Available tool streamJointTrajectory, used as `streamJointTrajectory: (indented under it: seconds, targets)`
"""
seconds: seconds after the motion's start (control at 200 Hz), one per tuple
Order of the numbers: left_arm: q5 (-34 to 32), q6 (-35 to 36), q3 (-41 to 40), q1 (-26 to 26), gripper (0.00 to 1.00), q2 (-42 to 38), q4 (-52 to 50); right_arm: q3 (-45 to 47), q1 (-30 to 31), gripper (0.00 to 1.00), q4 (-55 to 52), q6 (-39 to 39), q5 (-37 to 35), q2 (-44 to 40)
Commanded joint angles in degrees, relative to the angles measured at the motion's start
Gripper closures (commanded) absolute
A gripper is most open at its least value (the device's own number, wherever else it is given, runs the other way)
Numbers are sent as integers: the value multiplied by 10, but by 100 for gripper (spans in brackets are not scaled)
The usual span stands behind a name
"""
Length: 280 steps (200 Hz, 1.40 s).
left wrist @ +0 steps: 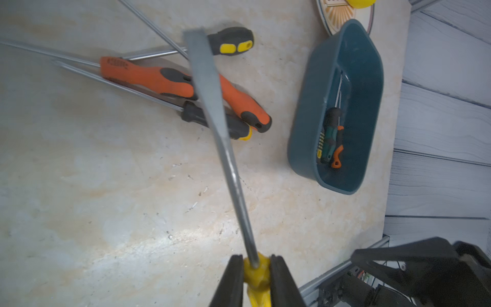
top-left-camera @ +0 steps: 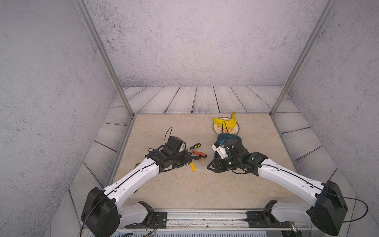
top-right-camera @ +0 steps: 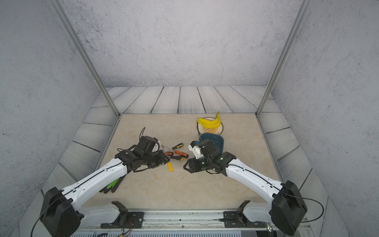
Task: Put the screwdriver on the desktop into the storage box
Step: Pick up the screwdriver from the center of the board.
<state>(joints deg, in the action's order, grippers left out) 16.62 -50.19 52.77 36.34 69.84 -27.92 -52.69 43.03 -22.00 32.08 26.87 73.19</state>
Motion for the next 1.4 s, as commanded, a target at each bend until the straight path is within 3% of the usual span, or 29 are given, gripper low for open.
streamJointTrajectory:
  seconds: [0.0, 0.53, 0.871, 1.106, 1.301, 1.396]
  targets:
    - [10, 4, 5, 13, 100, -16, 38, -19, 9, 50, 46, 24, 36, 14]
    - [25, -14, -1, 49, 100, -28, 93, -49, 39, 51, 84, 45, 49, 68]
    - [36, -4, -5, 52, 100, -31, 92, -56, 40, 67, 68, 44, 23, 69]
    - [33, 4, -7, 54, 100, -29, 89, -55, 40, 88, 55, 42, 19, 71]
    - [23, 11, 3, 54, 55, -27, 75, -50, 39, 92, 48, 40, 9, 63]
    - [12, 15, 11, 54, 42, -29, 64, -49, 38, 94, 34, 35, -1, 59]
